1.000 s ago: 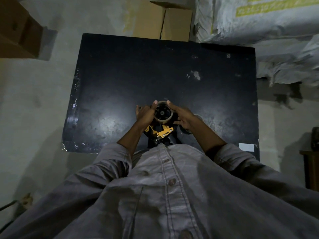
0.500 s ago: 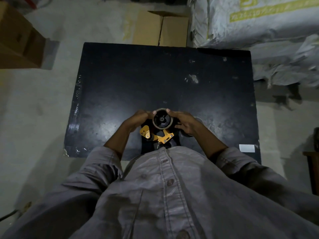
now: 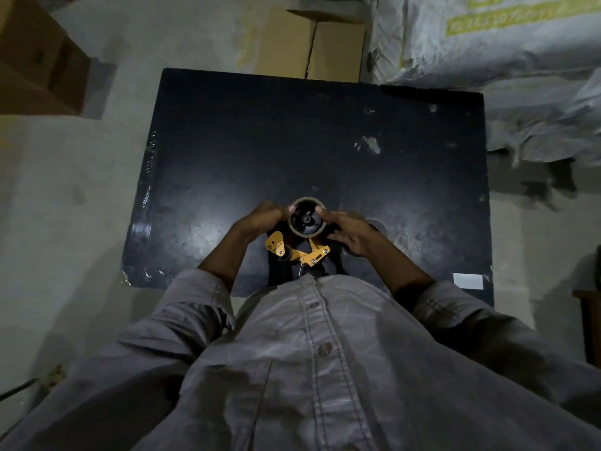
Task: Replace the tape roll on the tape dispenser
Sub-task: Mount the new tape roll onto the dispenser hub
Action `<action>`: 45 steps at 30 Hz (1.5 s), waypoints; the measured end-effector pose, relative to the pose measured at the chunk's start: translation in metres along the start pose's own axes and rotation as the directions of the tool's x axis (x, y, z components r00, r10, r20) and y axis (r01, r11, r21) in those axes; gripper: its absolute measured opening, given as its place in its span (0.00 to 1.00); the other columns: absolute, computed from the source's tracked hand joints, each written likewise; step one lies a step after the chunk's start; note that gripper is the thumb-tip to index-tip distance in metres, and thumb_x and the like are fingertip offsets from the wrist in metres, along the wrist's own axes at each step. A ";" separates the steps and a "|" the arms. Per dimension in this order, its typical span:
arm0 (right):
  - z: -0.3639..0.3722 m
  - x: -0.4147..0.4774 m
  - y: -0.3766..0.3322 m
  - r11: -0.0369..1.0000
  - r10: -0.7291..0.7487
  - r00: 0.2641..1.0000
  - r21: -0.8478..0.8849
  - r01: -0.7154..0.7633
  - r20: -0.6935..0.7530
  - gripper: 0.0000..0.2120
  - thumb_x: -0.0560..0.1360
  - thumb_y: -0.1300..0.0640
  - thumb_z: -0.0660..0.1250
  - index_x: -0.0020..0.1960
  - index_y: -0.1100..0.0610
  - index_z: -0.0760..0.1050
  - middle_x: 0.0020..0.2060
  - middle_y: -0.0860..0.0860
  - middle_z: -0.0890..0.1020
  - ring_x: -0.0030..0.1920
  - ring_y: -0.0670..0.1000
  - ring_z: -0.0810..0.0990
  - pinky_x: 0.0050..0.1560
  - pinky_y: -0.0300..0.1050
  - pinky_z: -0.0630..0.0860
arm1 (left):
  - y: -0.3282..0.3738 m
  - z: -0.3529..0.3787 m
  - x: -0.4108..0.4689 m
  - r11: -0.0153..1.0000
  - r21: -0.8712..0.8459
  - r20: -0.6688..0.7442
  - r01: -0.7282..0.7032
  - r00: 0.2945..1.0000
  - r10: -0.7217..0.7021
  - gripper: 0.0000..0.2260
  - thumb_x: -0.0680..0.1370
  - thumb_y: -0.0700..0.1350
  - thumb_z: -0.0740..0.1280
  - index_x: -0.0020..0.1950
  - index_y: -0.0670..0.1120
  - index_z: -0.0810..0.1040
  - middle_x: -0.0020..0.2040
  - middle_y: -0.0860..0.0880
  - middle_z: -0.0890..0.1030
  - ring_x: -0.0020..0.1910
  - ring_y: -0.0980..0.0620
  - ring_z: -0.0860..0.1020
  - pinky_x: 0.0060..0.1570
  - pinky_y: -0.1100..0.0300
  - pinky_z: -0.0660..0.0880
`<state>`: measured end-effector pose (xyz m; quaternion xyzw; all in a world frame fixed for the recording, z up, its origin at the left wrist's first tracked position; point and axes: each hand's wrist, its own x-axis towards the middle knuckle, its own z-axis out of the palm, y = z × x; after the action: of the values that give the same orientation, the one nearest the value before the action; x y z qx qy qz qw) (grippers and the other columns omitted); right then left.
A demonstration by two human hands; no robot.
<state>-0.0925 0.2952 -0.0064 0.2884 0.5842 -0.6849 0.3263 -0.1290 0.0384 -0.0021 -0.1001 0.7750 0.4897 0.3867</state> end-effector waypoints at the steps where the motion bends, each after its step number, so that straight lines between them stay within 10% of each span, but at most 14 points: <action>1: 0.000 0.001 0.001 1.000 -0.001 1.000 0.007 0.001 -0.001 0.24 0.79 0.50 0.83 0.68 0.64 0.86 0.60 0.56 0.92 0.65 0.57 0.89 0.59 0.48 0.87 | 0.001 0.001 -0.001 1.000 0.005 -0.014 0.004 1.000 -0.004 0.17 0.87 0.49 0.68 0.52 0.36 0.86 0.42 0.44 0.83 0.37 0.52 0.79 0.39 0.60 0.74; 8: 0.001 0.013 0.003 1.000 -0.003 1.000 0.000 0.003 -0.027 0.24 0.76 0.50 0.86 0.65 0.62 0.88 0.61 0.55 0.92 0.67 0.56 0.88 0.75 0.56 0.82 | 0.001 0.006 -0.004 0.999 -0.026 -0.069 0.042 0.997 -0.044 0.22 0.86 0.49 0.68 0.53 0.29 0.84 0.40 0.41 0.81 0.33 0.50 0.78 0.35 0.60 0.72; 13: 0.008 0.001 -0.007 0.999 0.006 0.999 0.033 -0.005 -0.036 0.18 0.79 0.52 0.84 0.64 0.60 0.87 0.58 0.54 0.91 0.62 0.54 0.89 0.50 0.43 0.88 | 0.004 0.006 -0.005 0.999 -0.029 -0.058 0.046 0.997 -0.048 0.24 0.88 0.51 0.66 0.56 0.28 0.84 0.42 0.39 0.80 0.35 0.47 0.76 0.37 0.56 0.71; 20: 0.008 0.010 -0.002 0.999 0.046 0.997 0.022 -0.045 -0.065 0.24 0.75 0.49 0.87 0.65 0.59 0.88 0.66 0.58 0.89 0.70 0.60 0.86 0.72 0.60 0.84 | 0.006 0.008 -0.007 0.998 -0.022 -0.073 0.063 0.995 -0.064 0.25 0.89 0.51 0.64 0.57 0.27 0.83 0.43 0.39 0.84 0.40 0.45 0.81 0.43 0.53 0.75; 26: 0.013 0.007 -0.004 0.999 0.032 0.997 0.015 -0.031 -0.074 0.27 0.75 0.50 0.87 0.68 0.60 0.86 0.67 0.57 0.89 0.69 0.57 0.86 0.59 0.50 0.89 | -0.005 0.010 -0.001 0.996 0.002 -0.105 0.089 0.991 -0.088 0.25 0.84 0.54 0.67 0.51 0.29 0.83 0.43 0.35 0.87 0.40 0.45 0.83 0.46 0.42 0.83; 30: 0.011 0.002 -0.003 0.999 0.030 0.998 0.030 -0.028 -0.060 0.28 0.78 0.51 0.85 0.73 0.61 0.84 0.67 0.56 0.88 0.67 0.54 0.87 0.47 0.42 0.88 | -0.001 0.012 -0.006 0.997 0.016 -0.086 0.070 0.994 -0.068 0.18 0.88 0.46 0.67 0.43 0.37 0.84 0.31 0.49 0.83 0.27 0.60 0.80 0.33 0.62 0.76; 37: 0.004 0.016 0.004 0.998 0.045 0.997 0.042 -0.042 -0.065 0.29 0.72 0.45 0.89 0.67 0.58 0.88 0.67 0.57 0.89 0.71 0.60 0.85 0.73 0.61 0.84 | 0.014 0.009 -0.003 0.997 0.011 -0.028 0.078 0.997 -0.077 0.19 0.91 0.50 0.62 0.57 0.38 0.86 0.41 0.47 0.85 0.34 0.54 0.81 0.28 0.67 0.74; 45: 0.008 0.011 -0.003 0.990 0.108 0.992 0.104 -0.101 -0.072 0.28 0.71 0.52 0.89 0.64 0.66 0.86 0.64 0.60 0.89 0.68 0.62 0.87 0.66 0.59 0.88 | 0.013 0.012 -0.004 0.989 -0.075 -0.025 0.129 0.991 -0.131 0.18 0.91 0.50 0.61 0.62 0.38 0.84 0.43 0.46 0.85 0.34 0.54 0.82 0.26 0.69 0.74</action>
<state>-0.1019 0.2863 -0.0123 0.3608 0.5455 -0.6835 0.3242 -0.1272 0.0536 0.0070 -0.1720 0.7539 0.4902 0.4022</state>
